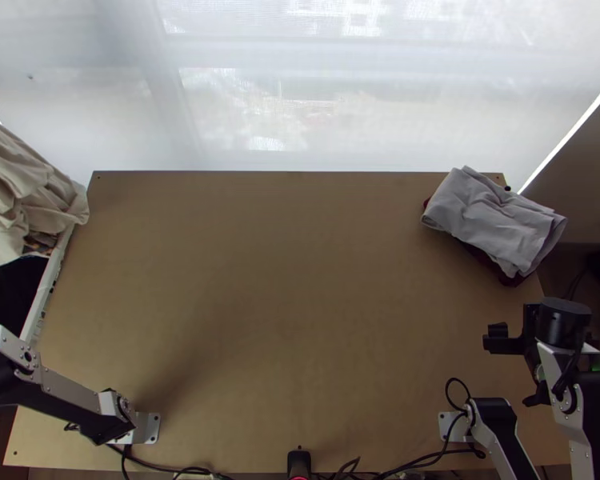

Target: Fold the t-shirt

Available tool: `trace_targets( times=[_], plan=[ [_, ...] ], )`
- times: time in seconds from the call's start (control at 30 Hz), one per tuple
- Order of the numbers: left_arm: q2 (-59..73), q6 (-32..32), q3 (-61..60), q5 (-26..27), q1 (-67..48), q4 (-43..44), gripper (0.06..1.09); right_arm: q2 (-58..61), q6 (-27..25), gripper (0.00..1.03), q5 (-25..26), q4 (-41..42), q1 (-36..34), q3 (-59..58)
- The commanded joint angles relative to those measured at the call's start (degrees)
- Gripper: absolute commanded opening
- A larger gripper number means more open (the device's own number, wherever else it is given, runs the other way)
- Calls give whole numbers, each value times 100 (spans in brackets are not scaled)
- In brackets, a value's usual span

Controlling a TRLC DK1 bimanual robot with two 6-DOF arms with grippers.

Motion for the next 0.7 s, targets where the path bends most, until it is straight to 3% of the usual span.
trace_targets(
  times=[0.0, 0.17, 0.37, 0.67],
  plan=[
    [-1015, 205, 10, 1, -939, 877, 10, -197, -8, 98, 3, -94, 10, -40],
    [-1375, 442, -26, 1, -2407, 912, 10, -285, 1, 98, 3, -182, -16, -31],
    [-1463, 583, -193, 1, -4719, -28, 10, -390, -8, 98, 11, -349, -43, 40],
    [-1472, 583, -1511, -139, -7645, -599, 10, -575, -17, 98, 11, -569, -254, 127]
  ],
)
